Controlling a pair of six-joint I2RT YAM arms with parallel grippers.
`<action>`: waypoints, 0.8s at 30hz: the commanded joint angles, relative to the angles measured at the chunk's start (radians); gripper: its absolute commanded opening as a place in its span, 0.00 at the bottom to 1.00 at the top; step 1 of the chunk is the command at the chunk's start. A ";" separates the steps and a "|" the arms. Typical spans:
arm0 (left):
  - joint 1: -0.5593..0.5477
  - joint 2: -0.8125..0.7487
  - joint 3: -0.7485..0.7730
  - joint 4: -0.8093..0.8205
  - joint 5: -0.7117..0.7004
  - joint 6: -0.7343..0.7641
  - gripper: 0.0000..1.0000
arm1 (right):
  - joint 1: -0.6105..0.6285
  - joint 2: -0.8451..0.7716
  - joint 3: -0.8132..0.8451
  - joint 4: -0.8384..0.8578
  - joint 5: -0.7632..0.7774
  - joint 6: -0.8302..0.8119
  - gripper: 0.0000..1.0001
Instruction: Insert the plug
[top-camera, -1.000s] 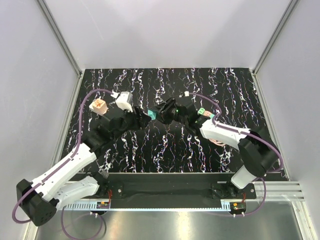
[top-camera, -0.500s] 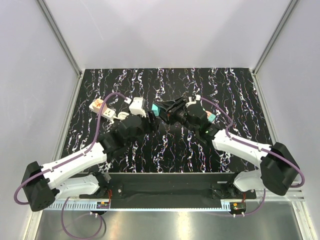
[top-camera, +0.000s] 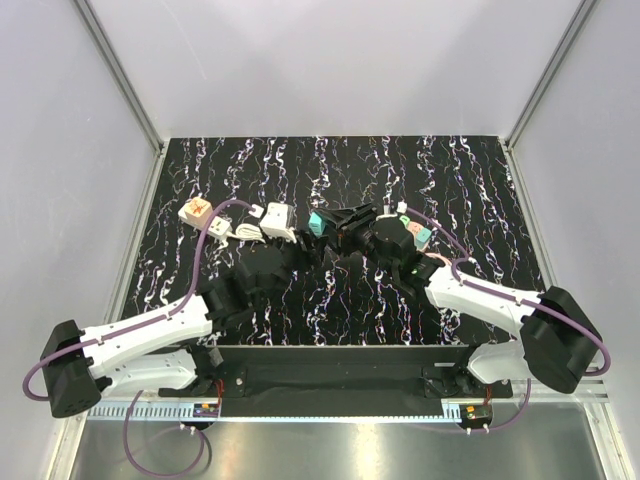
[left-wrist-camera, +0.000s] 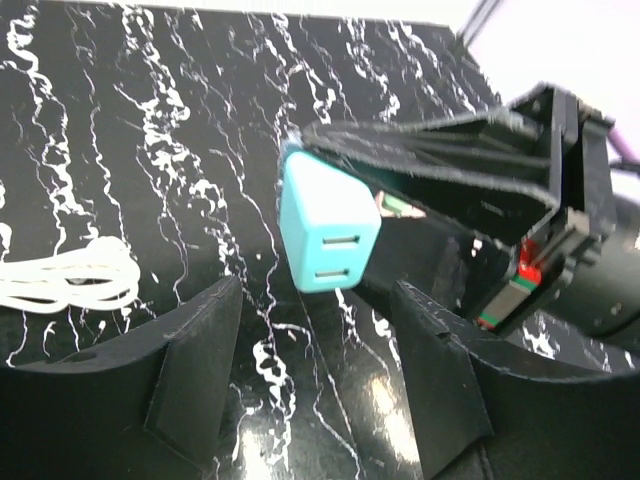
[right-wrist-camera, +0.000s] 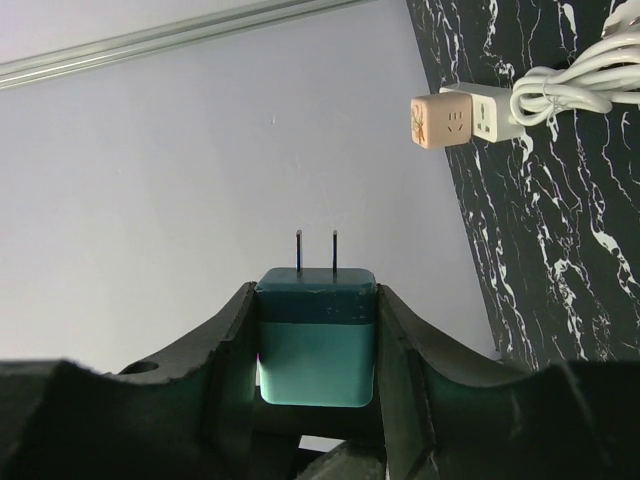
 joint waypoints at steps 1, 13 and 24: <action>-0.004 -0.011 0.013 0.094 -0.067 -0.008 0.66 | 0.012 -0.031 0.003 0.045 0.048 0.019 0.00; -0.004 0.014 0.043 0.099 -0.111 -0.004 0.62 | 0.035 -0.019 0.003 0.055 0.036 0.021 0.00; -0.003 0.061 0.099 0.048 -0.130 -0.014 0.42 | 0.060 -0.013 0.012 0.068 0.031 0.015 0.00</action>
